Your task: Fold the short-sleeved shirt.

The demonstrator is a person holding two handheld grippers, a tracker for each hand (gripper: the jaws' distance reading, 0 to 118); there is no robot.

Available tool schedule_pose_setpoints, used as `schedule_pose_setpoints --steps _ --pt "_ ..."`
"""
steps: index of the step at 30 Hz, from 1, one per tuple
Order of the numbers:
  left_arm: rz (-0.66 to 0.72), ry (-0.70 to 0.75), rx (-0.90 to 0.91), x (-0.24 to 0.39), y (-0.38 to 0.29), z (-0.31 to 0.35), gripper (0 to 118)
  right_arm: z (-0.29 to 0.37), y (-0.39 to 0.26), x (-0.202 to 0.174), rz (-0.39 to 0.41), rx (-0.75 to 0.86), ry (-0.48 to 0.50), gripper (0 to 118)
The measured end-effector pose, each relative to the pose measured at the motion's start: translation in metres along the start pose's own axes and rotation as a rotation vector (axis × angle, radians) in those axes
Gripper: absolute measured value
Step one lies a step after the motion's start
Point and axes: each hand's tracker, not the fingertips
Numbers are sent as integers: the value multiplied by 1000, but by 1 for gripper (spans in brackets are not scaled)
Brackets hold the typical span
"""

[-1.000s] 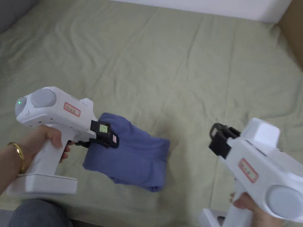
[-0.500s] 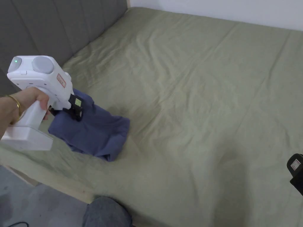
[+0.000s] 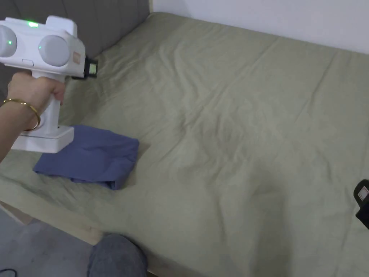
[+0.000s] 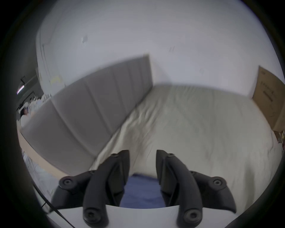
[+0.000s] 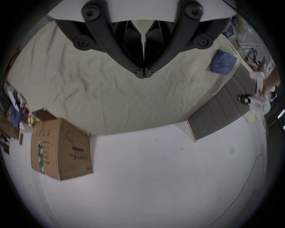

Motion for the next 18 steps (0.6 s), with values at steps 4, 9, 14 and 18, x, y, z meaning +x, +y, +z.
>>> schedule_pose_setpoints --steps 4,9,14,18 --pt "-47 -68 224 54 33 68 10 19 24 25 49 102 -8 0" --pt "-27 -199 398 124 38 139 3 44 50 57 123 220 -38 0" --pt "-12 -310 460 180 8 179 1 65 59 86 136 280 -110 0" --pt "1 -368 493 212 -23 199 1 79 53 98 141 305 -170 0"
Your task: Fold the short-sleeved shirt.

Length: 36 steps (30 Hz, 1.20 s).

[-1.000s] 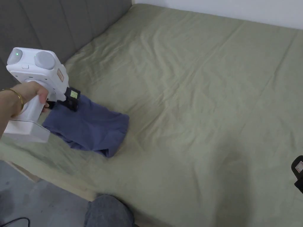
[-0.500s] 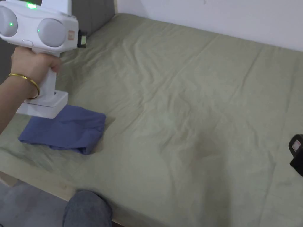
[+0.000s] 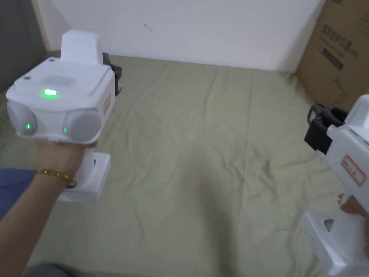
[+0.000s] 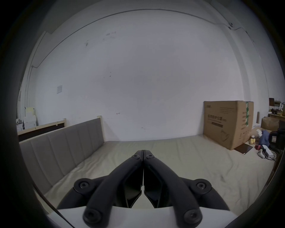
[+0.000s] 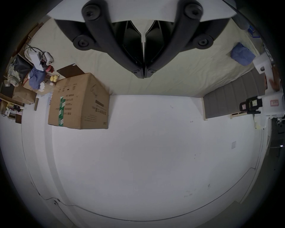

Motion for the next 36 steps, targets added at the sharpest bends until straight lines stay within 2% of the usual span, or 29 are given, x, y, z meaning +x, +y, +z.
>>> schedule_pose_setpoints --steps 5,9,22,36 --pt "-27 -31 -11 31 -28 15 0 8 -15 3 8 -7 -57 0" --pt "-6 -30 -46 35 -51 16 0 12 -29 4 -19 -18 -71 0" --pt "8 9 -171 27 -106 28 0 7 -67 -17 -18 -92 -26 0" --pt "12 5 -203 28 -115 34 0 10 -73 -34 -6 -130 8 0"
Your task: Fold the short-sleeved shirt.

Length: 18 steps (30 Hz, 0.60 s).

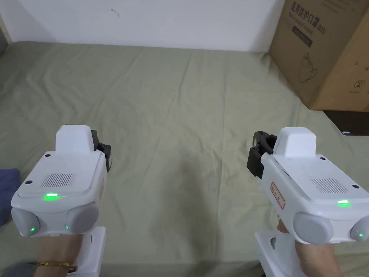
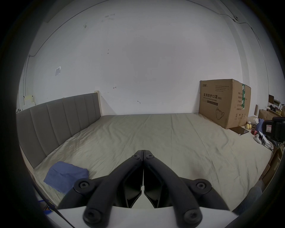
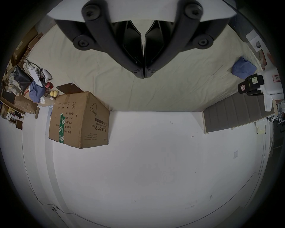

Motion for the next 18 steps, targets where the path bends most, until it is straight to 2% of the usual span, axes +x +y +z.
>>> schedule_pose_setpoints --steps 4,6,7,8,9,10,11,12,14,16,18 --pt "1 -5 -3 1 0 0 2 -2 -2 2 -1 0 1 0" --pt "3 -8 -3 2 0 0 18 0 -1 1 -2 1 0 1" --pt "4 -6 -7 2 0 0 40 0 0 1 -1 -1 0 9" --pt "8 -6 -11 2 0 0 62 0 0 0 1 -3 -1 25" --pt "12 -9 -17 1 0 -1 80 -2 -1 2 4 -3 -5 46" --pt "14 -10 -23 1 0 -2 97 -2 -1 2 4 -2 -2 76" --pt "15 -9 -24 1 0 -1 104 -2 -1 2 11 -1 -2 92" --pt "14 -4 -17 2 0 -1 108 -2 -1 2 16 -1 3 99" --pt "4 -1 0 3 1 2 118 -1 -1 0 26 10 -10 107" --pt "1 -11 -1 4 3 2 118 -2 -1 0 30 11 -12 116" --pt "-1 -18 6 5 4 4 118 -3 -1 1 14 7 -7 118"
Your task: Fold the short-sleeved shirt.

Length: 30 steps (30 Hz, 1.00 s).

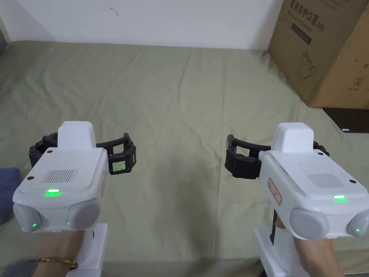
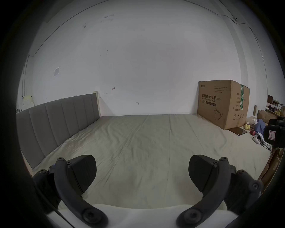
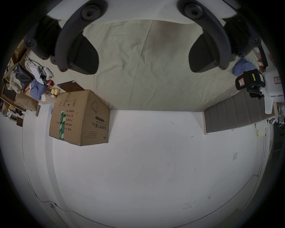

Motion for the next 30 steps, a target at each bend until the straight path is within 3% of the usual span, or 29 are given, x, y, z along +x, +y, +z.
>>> schedule_pose_setpoints --steps 30 --pt "-49 -6 22 8 2 2 118 0 2 2 -13 12 -7 118"
